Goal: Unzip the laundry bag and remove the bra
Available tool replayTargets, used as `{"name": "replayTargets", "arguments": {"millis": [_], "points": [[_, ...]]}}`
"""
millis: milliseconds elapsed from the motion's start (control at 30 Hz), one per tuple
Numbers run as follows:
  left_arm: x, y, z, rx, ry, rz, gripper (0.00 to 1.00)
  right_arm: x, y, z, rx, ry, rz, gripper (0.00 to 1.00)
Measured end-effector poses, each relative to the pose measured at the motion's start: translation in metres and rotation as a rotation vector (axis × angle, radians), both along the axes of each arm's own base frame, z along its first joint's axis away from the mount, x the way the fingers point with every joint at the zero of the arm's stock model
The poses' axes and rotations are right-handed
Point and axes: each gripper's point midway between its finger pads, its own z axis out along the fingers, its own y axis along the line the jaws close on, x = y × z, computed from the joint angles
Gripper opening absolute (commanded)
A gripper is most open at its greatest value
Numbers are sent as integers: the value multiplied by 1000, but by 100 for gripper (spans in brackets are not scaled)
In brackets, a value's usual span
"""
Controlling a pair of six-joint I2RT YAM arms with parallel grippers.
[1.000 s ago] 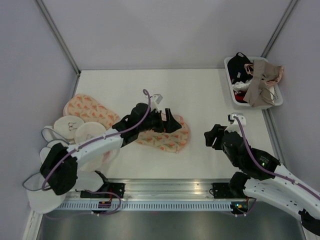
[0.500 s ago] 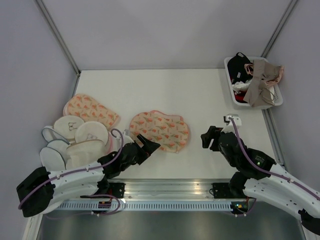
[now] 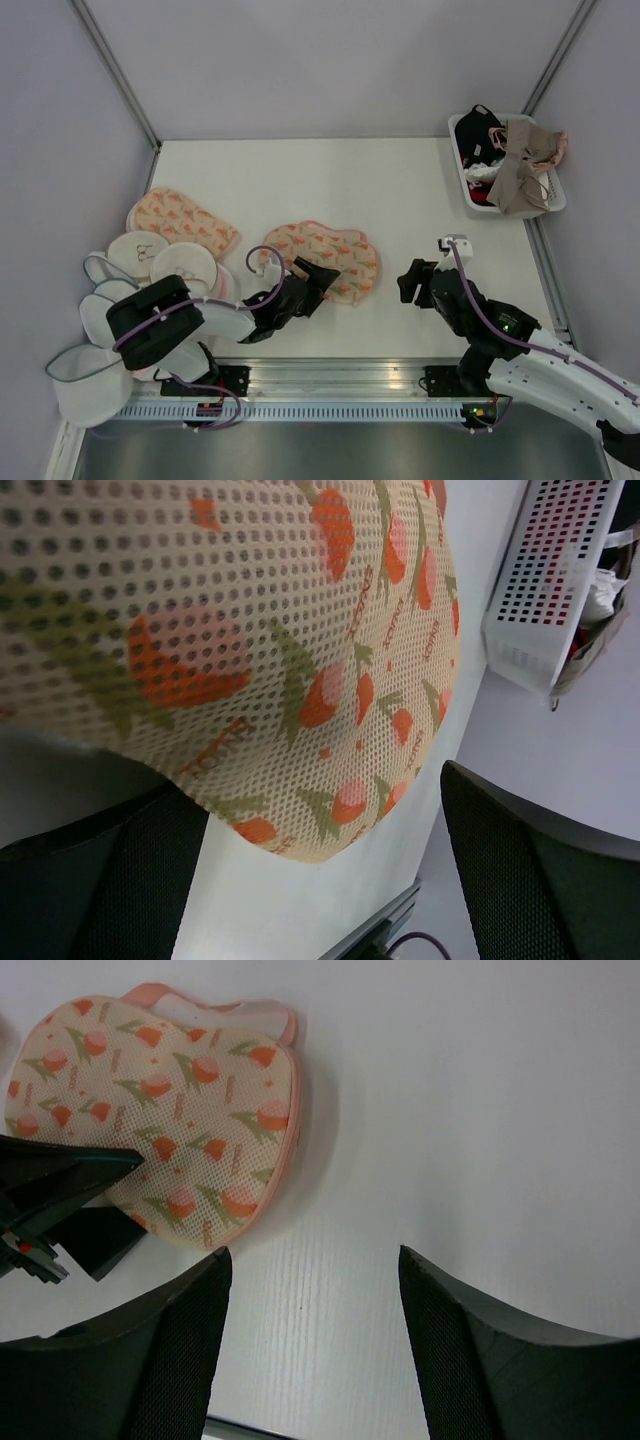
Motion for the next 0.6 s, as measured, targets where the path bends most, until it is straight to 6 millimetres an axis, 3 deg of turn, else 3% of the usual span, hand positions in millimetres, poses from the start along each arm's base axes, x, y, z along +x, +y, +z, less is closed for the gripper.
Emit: {"name": "replayTargets", "arguments": {"millis": [67, 167, 200, 267, 300, 367, 600], "points": [[6, -9, 0, -26, -13, 3, 93, -1, 3, -10, -5, 16, 13, 72], [12, -18, -2, -52, -29, 3, 79, -4, 9, -27, -9, 44, 40, 70], [13, -20, -3, -55, -32, 0, 61, -5, 10, -33, -9, 55, 49, 70], [13, -19, -12, -39, -29, -5, 42, -8, 14, -45, -6, 74, 71, 69], [13, -19, -18, -29, -24, -9, 21, -9, 16, -51, -4, 82, 81, 68], [14, -18, -25, -19, -22, -20, 3, -11, 19, -59, 3, 92, 99, 68], [16, -22, -24, -54, -24, -47, 2, -15, 33, -74, 23, 114, 158, 67]]}}
